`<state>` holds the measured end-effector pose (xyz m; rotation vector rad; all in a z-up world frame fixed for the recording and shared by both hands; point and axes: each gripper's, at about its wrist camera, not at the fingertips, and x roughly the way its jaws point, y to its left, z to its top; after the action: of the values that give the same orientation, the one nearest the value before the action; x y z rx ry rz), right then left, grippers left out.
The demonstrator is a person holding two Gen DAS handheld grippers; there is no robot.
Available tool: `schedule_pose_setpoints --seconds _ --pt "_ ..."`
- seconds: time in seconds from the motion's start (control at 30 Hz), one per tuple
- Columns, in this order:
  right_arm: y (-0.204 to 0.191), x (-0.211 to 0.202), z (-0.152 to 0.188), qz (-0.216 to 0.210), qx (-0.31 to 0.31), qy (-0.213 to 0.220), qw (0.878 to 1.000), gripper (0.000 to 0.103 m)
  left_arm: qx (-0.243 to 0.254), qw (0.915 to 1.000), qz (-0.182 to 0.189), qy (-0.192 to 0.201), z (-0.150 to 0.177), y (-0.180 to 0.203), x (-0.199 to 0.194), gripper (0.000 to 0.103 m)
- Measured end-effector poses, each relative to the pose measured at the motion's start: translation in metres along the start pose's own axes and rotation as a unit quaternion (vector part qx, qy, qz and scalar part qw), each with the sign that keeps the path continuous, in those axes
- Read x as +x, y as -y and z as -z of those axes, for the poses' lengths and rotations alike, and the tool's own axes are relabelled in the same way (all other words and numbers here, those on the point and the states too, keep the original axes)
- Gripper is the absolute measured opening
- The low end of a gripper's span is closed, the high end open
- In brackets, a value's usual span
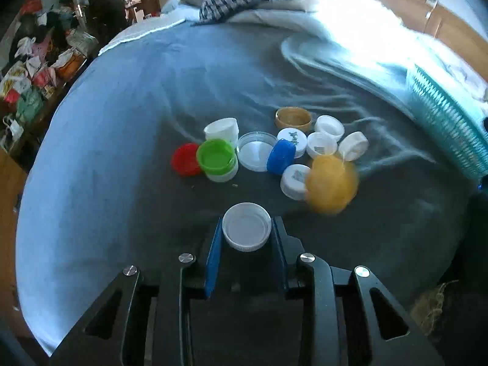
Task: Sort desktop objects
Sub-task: 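Close the left tool on a white cap, then grasp a yellow cap with the right tool while the left tool holds its white cap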
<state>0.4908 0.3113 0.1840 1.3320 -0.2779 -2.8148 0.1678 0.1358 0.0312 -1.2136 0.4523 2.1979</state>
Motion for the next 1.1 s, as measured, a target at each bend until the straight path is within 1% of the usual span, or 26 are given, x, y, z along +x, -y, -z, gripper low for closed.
schedule_pose_setpoints --seconds 0.07,0.17,0.23,0.3,0.37,0.43,0.53,0.63,0.7,0.8,0.9,0.93,0.97,1.03,1.1 --pt "-0.005 0.000 -0.001 -0.006 -0.005 0.006 1.000 0.066 -0.003 0.9999 -0.003 0.012 0.005 -0.001 -0.011 0.026" --pt "-0.011 0.008 -0.001 -0.016 -0.008 0.000 1.000 0.066 -0.030 0.9992 0.004 0.025 0.015 -0.010 -0.014 0.026" --pt "-0.019 0.015 -0.001 -0.033 -0.009 -0.003 0.999 0.066 -0.051 0.9982 0.007 0.031 0.024 -0.017 -0.017 0.026" --pt "-0.036 0.027 0.001 -0.051 -0.029 -0.009 0.998 0.063 -0.072 0.9965 0.008 0.041 0.026 -0.021 -0.019 0.026" --pt "-0.058 0.046 0.005 -0.071 -0.051 -0.022 0.996 0.057 -0.091 0.9942 0.009 0.057 0.026 -0.029 -0.027 0.026" --pt "-0.081 0.065 0.008 -0.091 -0.073 -0.029 0.993 0.054 -0.102 0.9922 0.010 0.072 0.025 -0.035 -0.033 0.026" --pt "-0.114 0.093 0.006 -0.109 -0.103 -0.027 0.988 0.053 -0.111 0.9909 0.007 0.075 0.025 -0.040 -0.035 0.026" --pt "-0.137 0.120 -0.001 -0.114 -0.125 -0.024 0.985 0.053 -0.126 0.9891 0.011 0.076 0.029 -0.049 -0.034 0.026" --pt "-0.144 0.135 -0.006 -0.111 -0.128 -0.028 0.985 0.053 -0.136 0.9876 0.015 0.077 0.031 -0.054 -0.034 0.026" --pt "-0.148 0.161 -0.012 -0.096 -0.125 -0.046 0.986 0.052 -0.143 0.9863 0.021 0.080 0.032 -0.057 -0.034 0.026" --pt "-0.148 0.174 -0.016 -0.088 -0.123 -0.057 0.987 0.048 -0.144 0.9859 0.026 0.080 0.033 -0.058 -0.033 0.026" --pt "-0.149 0.177 -0.016 -0.086 -0.125 -0.060 0.987 0.044 -0.145 0.9857 0.026 0.082 0.033 -0.058 -0.033 0.026" --pt "-0.150 0.181 -0.015 -0.082 -0.128 -0.066 0.986 0.036 -0.145 0.9856 0.028 0.083 0.033 -0.059 -0.034 0.026" --pt "-0.150 0.186 -0.014 -0.076 -0.129 -0.074 0.986 0.029 -0.145 0.9855 0.031 0.082 0.033 -0.060 -0.033 0.026" --pt "-0.149 0.188 -0.014 -0.073 -0.128 -0.077 0.986 0.029 -0.147 0.9852 0.033 0.082 0.034 -0.060 -0.033 0.026"
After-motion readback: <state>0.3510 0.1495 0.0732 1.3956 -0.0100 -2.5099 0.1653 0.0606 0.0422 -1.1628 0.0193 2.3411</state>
